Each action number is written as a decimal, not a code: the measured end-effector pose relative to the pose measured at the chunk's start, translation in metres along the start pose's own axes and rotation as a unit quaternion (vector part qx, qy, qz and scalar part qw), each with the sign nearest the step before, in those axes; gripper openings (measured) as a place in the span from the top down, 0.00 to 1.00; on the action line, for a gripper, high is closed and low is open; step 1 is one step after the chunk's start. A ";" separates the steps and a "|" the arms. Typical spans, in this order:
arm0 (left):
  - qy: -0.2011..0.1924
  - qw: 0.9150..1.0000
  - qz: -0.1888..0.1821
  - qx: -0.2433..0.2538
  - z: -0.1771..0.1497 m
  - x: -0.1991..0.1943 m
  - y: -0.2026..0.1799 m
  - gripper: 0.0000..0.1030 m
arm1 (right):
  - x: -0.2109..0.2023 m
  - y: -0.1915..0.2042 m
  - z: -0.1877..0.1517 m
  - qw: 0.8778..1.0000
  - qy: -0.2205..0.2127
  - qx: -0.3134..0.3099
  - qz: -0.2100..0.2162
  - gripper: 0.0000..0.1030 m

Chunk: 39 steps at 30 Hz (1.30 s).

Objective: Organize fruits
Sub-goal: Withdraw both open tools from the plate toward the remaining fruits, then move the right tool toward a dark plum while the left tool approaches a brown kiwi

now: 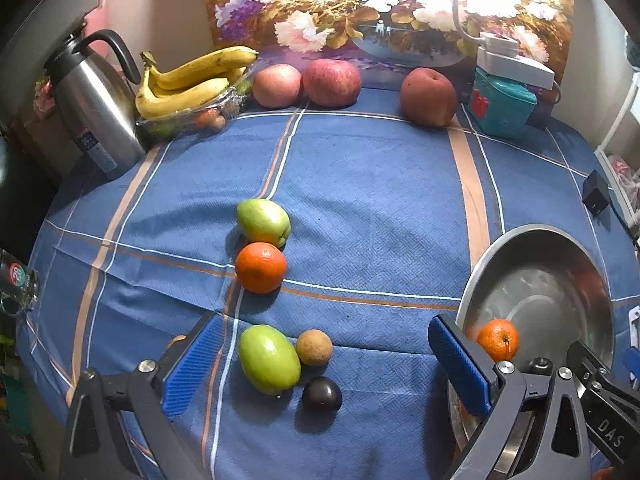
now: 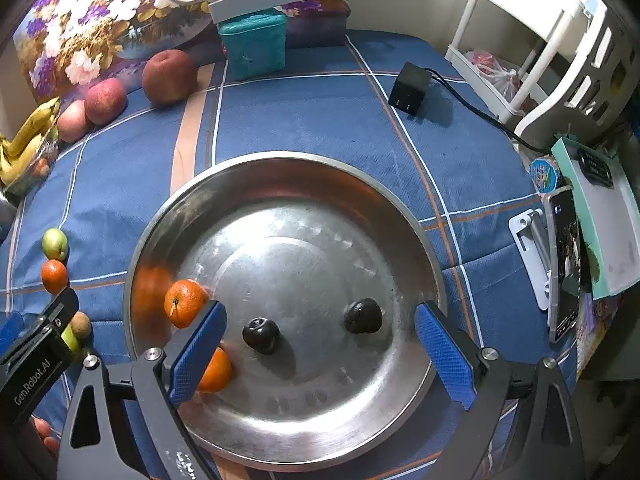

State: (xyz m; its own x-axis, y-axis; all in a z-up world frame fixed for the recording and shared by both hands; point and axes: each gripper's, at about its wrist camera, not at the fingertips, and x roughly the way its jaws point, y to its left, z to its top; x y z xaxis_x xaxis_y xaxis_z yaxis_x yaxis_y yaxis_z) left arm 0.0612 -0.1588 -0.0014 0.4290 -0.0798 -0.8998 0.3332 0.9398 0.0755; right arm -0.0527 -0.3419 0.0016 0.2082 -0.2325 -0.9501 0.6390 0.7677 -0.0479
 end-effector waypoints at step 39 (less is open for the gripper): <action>0.034 0.994 0.015 -0.102 -0.014 0.017 0.164 0.00 | -0.025 0.164 -0.031 0.989 0.007 -0.125 0.074 0.07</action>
State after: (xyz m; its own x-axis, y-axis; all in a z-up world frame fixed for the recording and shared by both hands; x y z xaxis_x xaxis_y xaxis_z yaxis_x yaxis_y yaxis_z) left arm 0.1112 -0.0014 -0.0100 0.3759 -0.0347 -0.9260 0.1419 0.9897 0.0205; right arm 0.0238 -0.1912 0.0079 0.2734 -0.0993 -0.9568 0.3986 0.9169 0.0188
